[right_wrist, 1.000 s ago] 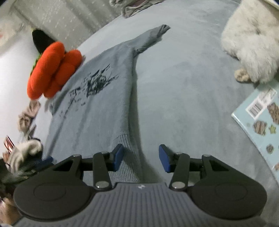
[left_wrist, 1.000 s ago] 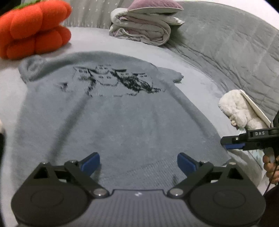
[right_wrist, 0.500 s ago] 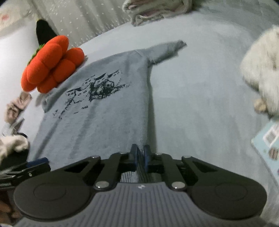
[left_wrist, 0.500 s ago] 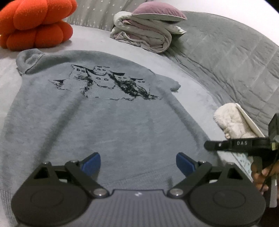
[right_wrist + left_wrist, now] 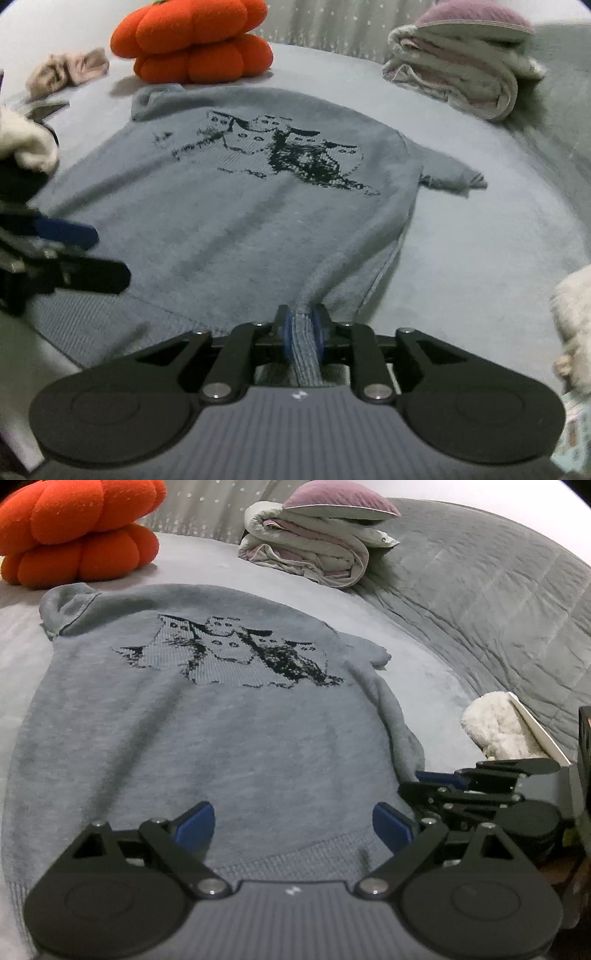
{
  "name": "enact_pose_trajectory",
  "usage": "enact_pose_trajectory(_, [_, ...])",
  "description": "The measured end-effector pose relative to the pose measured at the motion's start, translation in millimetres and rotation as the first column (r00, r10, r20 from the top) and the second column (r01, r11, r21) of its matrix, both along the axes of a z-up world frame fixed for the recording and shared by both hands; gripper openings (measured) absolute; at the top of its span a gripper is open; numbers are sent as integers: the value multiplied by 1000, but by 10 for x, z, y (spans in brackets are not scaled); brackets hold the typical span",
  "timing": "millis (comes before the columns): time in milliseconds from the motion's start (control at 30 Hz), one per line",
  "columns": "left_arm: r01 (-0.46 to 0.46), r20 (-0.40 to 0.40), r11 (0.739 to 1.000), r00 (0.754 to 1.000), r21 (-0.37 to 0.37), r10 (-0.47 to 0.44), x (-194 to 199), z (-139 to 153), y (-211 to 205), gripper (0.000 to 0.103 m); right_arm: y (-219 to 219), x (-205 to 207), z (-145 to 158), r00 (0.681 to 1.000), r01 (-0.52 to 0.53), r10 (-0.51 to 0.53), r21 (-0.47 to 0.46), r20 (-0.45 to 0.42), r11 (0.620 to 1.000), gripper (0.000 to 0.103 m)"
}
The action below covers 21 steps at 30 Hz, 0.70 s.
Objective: Fold clothes
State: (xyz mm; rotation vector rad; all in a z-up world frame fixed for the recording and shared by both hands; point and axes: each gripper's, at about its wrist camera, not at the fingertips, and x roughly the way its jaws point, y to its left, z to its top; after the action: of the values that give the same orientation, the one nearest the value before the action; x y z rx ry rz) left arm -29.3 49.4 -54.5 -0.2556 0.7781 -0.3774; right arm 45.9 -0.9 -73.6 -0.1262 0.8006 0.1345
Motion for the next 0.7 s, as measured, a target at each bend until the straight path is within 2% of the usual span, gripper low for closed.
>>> enact_pose_trajectory(33, [0,0,1000,1000,1,0,-1,0,-2,93,-69,16,13,1000,10,-10,66,-9,998,42])
enact_pose_trajectory(100, [-1,-2,1000,1000,2,1,2,-2,-1,93,-213,19,54,999,44,-39,209,-26,977,45])
enact_pose_trajectory(167, [-2,-4,1000,1000,1,2,4,-4,7,93,-374,21,89,996,93,-84,334,-43,938,45])
enact_pose_trajectory(267, [-4,-6,1000,1000,-2,4,6,-6,19,93,-674,4,112,983,180,-171,518,-65,836,45])
enact_pose_trajectory(367, [-6,-8,1000,1000,-4,6,7,-9,26,93,-905,-47,147,962,252,-263,615,-75,747,45])
enact_pose_trajectory(500, [-7,-10,1000,1000,-4,7,7,-8,30,93,-1082,-74,188,917,352,-391,610,-76,710,44])
enact_pose_trajectory(600, [-8,-12,1000,1000,-5,8,8,-9,33,93,-1123,-71,196,883,429,-464,524,-72,736,44])
enact_pose_trajectory(700, [-8,-13,1000,1000,-4,8,12,-9,35,93,-1082,-32,160,884,439,-460,477,-80,761,44])
